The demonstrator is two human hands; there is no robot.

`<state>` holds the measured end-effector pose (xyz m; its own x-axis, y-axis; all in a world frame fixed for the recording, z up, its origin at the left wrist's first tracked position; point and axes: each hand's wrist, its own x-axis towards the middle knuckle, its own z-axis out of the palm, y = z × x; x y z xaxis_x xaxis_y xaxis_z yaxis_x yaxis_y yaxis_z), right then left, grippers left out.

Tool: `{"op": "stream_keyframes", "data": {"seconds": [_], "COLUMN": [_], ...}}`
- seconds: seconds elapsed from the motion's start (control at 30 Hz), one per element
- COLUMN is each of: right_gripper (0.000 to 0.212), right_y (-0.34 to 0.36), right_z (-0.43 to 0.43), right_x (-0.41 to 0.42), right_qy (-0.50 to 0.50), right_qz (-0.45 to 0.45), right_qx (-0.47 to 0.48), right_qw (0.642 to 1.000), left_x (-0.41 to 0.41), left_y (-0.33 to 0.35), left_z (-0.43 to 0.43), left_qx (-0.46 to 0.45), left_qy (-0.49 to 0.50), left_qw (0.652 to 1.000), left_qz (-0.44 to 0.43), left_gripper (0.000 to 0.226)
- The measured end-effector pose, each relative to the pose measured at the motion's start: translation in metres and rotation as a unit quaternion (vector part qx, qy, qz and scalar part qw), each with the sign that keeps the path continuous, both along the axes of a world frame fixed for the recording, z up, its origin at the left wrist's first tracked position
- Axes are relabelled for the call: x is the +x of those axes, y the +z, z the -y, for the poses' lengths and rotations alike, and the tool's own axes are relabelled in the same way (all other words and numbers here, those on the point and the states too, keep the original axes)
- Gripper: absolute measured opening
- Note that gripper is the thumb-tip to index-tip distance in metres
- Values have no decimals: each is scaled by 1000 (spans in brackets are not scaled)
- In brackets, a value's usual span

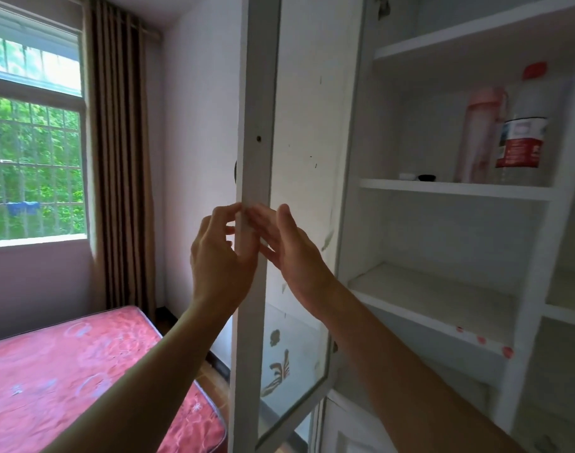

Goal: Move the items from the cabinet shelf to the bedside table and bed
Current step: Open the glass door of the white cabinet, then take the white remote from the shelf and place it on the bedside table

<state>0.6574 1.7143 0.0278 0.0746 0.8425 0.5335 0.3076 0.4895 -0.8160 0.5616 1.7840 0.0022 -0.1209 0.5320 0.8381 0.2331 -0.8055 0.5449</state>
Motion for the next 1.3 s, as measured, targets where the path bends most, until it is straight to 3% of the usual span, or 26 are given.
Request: {"op": "stream_keyframes", "data": {"seconds": [0.07,0.13,0.23,0.37,0.5,0.87,1.0,1.3], "right_gripper": [60,56,63,60,57,47,55,49], "right_y": [0,1,6,15,31,56,70,104], "right_z": [6,15,32,53,70,76,69,38], "right_x": [5,13,32,68,118,231,263,301], "right_qy": [-8,-30,-83,-174,-235,-248,-246,-259], "right_qz": [-5,-16,-27,-41,-74,-121,-139,-104], "right_qx": [-6,-5,29,64,80,111,106,77], "right_qw": [1000,999,996,982,966,955,953,957], "left_x": [3,7,21,52,89,218,249,293], "left_y": [0,1,6,15,29,70,86,120], "left_z": [9,25,46,55,57,57,53,23], "left_qx": [-3,52,89,-18,-129,-149,-155,-167], "left_qy": [38,72,14,-108,-214,-287,-295,-309], "left_qw": [999,995,993,992,968,946,943,936], "left_qz": [-17,-54,-79,-61,-23,-10,3,21], "left_gripper": [31,40,40,26,26,14,13,18]}}
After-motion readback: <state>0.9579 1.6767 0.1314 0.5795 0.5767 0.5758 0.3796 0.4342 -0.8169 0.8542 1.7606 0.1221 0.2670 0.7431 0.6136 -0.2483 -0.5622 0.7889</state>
